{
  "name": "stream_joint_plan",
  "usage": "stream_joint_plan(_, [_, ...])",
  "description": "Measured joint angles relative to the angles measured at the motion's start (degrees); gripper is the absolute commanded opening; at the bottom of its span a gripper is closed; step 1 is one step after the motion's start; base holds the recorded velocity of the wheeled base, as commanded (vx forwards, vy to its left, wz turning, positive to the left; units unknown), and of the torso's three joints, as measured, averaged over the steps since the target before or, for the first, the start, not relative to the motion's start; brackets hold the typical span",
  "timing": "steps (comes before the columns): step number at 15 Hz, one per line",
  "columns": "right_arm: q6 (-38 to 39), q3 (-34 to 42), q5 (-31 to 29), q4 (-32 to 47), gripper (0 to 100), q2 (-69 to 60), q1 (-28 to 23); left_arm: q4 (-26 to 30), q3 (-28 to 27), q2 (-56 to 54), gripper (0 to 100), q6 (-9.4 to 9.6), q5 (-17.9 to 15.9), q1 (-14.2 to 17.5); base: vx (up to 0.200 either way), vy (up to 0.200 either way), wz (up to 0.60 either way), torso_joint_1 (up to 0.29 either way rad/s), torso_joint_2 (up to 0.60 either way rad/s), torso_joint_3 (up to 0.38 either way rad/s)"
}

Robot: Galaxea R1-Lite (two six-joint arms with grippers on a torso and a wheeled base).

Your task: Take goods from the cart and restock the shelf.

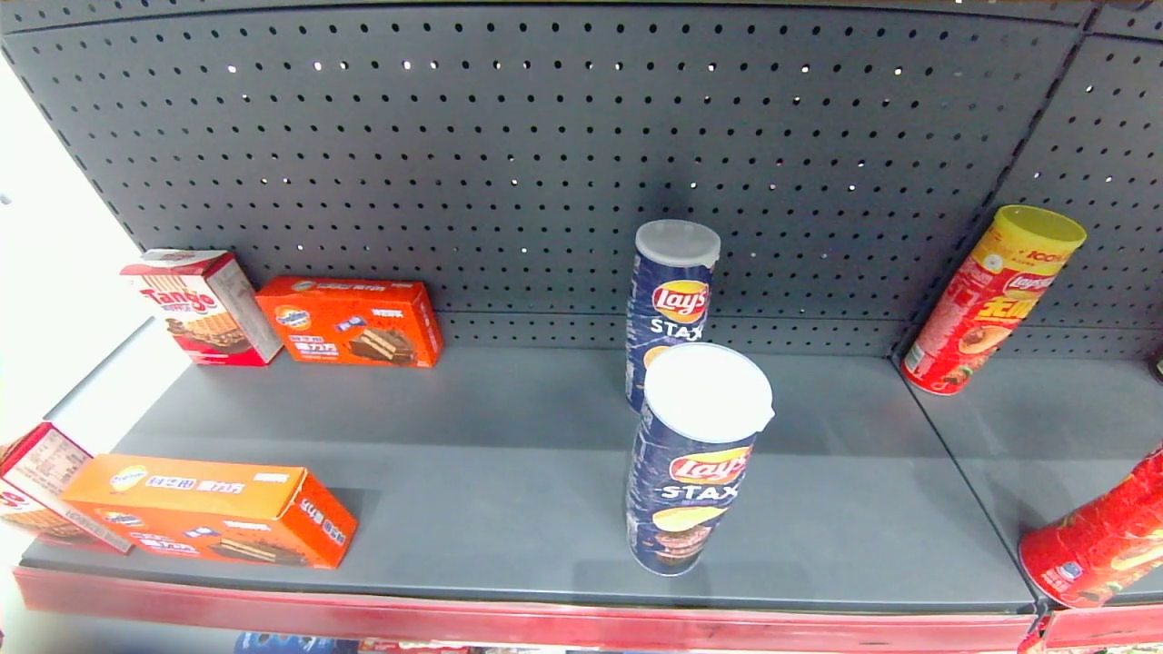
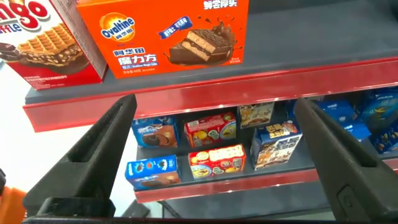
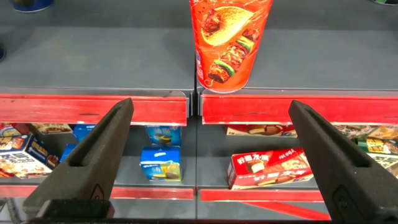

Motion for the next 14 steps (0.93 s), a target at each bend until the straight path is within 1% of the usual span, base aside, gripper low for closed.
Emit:
stream_joint_plan(2, [0.0,0.0,0.0,0.0,100,0.0,0.0,0.0,0.0,0.0,100,0.02,0.0,0.0,0.0,0.0,0.0,0.0,0.0,0.0])
stream_joint_plan(4, [0.0,0.0,0.0,0.0,100,0.0,0.0,0.0,0.0,0.0,100,0.0,0.0,0.0,0.0,0.0,-0.6,0.002,0.0,0.007])
stream_joint_plan(8, [0.0,0.0,0.0,0.1,100,0.0,0.1,-0.1,0.0,0.0,100,-0.39,0.2,0.1,0.0,0.0,0.0,0.0,0.0,0.0])
stream_joint_plan(14, [0.0,0.0,0.0,0.0,100,0.0,0.0,0.0,0.0,0.0,100,-0.41,0.2,0.0,0.0,0.0,0.0,0.0,0.0,0.0])
